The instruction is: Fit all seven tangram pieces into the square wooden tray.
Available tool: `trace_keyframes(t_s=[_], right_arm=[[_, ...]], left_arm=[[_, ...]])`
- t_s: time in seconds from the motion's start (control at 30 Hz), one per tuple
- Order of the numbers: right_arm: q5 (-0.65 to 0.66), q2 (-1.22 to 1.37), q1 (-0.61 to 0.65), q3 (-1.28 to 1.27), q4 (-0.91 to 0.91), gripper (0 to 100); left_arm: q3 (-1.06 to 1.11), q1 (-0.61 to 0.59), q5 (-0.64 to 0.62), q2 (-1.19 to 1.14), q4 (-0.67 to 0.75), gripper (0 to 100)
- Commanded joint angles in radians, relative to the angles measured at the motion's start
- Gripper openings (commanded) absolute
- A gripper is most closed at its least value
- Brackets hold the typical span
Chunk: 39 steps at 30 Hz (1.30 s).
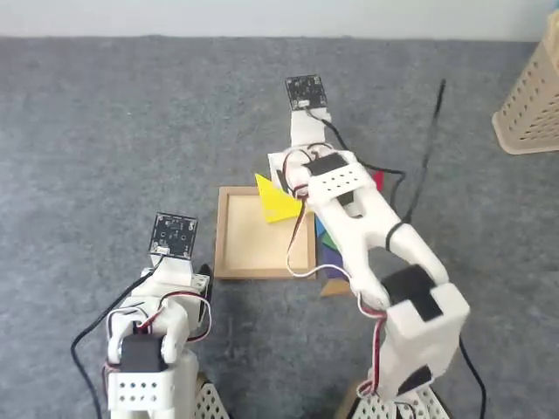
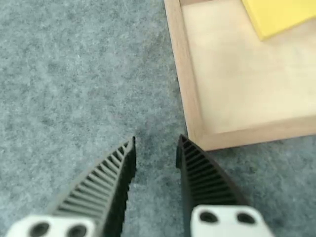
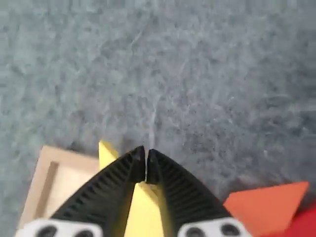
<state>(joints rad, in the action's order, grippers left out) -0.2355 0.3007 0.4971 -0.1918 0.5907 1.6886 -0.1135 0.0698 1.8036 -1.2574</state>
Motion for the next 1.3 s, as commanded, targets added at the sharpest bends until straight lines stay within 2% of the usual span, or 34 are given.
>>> trace_keyframes(t_s=[0.0,0.23,0.37,0.5,0.77,1.03,1.27], right_arm=[[0.021,0.021,-0.005,0.009,-0.071,1.0],[0.032,0.050,0.051,0.005,-0.077,1.0],[0.149,0.059,0.122,-0.008,-0.073,0.9],[0.163,0.058,0.156,-0.041,-0.082,0.9],[0.158,-0.051,0.122,-0.083,-0.074,0.9],[0.157,-0.305,0.077,-0.295,-0.096,0.9],[0.163,-0.251,0.074,-0.402,-0.174,0.9]], left_arm=[[-0.004,0.000,-0.008,0.015,-0.005,13],[-0.004,0.000,-0.008,0.015,-0.005,13],[-0.004,0.000,-0.008,0.015,-0.005,13],[-0.004,0.000,-0.008,0.015,-0.005,13],[-0.004,0.000,-0.008,0.015,-0.005,13],[-0.004,0.000,-0.008,0.015,-0.005,13],[-0.004,0.000,-0.008,0.015,-0.005,13]])
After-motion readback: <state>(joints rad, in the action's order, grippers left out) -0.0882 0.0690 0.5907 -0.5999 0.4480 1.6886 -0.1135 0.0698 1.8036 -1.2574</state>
